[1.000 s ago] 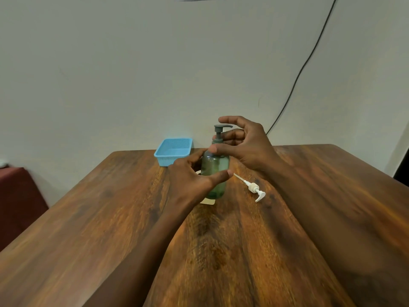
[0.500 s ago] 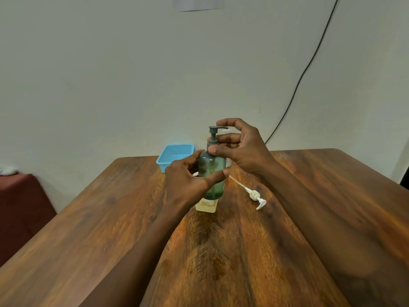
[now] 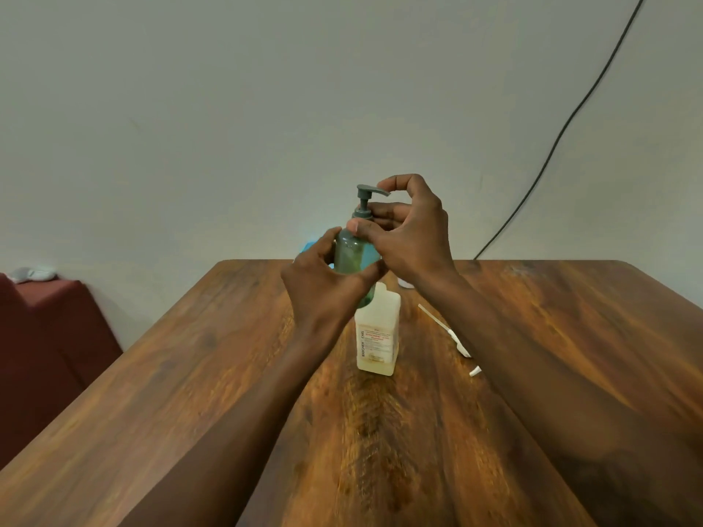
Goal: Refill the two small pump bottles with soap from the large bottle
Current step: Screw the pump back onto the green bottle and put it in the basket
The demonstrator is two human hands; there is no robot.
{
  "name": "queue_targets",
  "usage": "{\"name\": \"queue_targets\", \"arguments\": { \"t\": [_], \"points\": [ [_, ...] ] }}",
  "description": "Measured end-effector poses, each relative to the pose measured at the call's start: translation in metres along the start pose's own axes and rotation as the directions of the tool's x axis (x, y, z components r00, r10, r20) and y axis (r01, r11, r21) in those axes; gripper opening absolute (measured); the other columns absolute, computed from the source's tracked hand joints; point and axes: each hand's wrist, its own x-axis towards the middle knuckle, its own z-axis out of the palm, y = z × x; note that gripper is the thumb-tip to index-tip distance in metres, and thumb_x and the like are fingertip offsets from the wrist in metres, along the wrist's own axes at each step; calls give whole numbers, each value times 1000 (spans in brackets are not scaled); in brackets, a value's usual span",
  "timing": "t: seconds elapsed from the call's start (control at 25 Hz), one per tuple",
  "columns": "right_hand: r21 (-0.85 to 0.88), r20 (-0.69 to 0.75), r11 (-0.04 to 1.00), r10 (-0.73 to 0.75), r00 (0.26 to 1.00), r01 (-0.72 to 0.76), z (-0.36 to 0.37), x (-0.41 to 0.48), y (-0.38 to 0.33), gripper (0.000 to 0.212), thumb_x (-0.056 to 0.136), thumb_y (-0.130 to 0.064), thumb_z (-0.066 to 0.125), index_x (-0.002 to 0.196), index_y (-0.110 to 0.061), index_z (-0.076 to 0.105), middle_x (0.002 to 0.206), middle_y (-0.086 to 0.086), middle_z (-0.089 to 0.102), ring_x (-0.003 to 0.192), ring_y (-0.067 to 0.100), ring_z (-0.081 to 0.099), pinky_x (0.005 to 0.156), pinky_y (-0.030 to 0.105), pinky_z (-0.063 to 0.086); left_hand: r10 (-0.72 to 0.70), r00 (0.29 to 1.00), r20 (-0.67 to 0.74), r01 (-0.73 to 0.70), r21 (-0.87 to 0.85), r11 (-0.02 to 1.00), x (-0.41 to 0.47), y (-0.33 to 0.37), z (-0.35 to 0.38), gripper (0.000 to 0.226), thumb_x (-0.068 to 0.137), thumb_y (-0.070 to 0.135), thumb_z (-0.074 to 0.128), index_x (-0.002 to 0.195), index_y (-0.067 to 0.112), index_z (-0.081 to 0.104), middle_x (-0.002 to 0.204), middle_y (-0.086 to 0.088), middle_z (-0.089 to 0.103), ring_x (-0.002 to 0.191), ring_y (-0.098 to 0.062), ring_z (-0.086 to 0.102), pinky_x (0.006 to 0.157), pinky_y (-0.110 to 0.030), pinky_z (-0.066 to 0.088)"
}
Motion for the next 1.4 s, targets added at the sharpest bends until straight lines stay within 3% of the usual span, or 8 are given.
{"name": "queue_targets", "arguments": {
  "t": [0.12,0.24,0.44,0.6,0.8,0.96,1.24,1.4],
  "points": [
    [-37,67,999,-11,998,14,16,22,7,61,74,-18,93,125,-15,61,106,1,75,89,4,76,83,19,61,18,1000,-11,-16,174,985,31,-17,-7,62,66,71,83,115,34,75,100,13,79,89,0,72,77,-30,63],
    [-62,97,998,-5,995,11,37,51,19,57,75,-16,91,125,-12,64,113,6,76,97,10,76,88,25,61,-24,999,26,18,212,977,64,-44,-3,70,60,72,85,116,31,76,104,10,80,91,-2,73,80,-27,63],
    [-137,124,990,3,992,14,75,101,54,47,75,-12,90,117,-11,70,106,2,78,92,8,76,88,28,62,-87,993,86,53,333,941,114,-94,6,77,54,75,83,114,29,77,99,10,80,82,-5,72,79,-30,62],
    [-243,163,969,5,987,35,108,129,87,42,70,-20,94,107,-15,74,93,-1,80,82,4,73,80,16,56,-165,978,132,102,388,916,139,-136,14,63,54,66,90,103,26,82,86,10,77,72,-4,67,69,-22,50],
    [-267,209,964,44,977,14,140,151,131,40,70,-16,94,105,-12,76,91,-4,78,77,-1,71,69,1,49,-228,950,213,128,399,908,163,-189,24,55,55,52,94,99,22,81,81,9,74,74,-10,70,77,-34,62],
    [-303,228,952,112,967,-38,160,158,164,36,71,-15,93,103,-11,78,93,0,80,78,0,71,72,7,52,-289,915,280,143,445,884,173,-219,32,60,55,42,98,105,15,81,84,6,71,77,-13,70,76,-29,59],
    [-343,291,932,227,929,-120,171,164,195,30,73,-15,92,98,-13,77,86,-1,78,77,4,72,71,11,52,-421,858,294,205,556,806,171,-254,41,59,51,54,96,94,16,82,82,1,76,77,-16,71,77,-38,63],
    [-344,322,928,259,911,-142,169,158,206,27,74,-14,92,98,-12,78,80,1,78,77,6,74,76,18,57,-455,840,295,219,584,782,167,-262,42,66,51,56,96,100,13,82,87,1,77,77,-17,70,74,-37,63]
  ]
}}
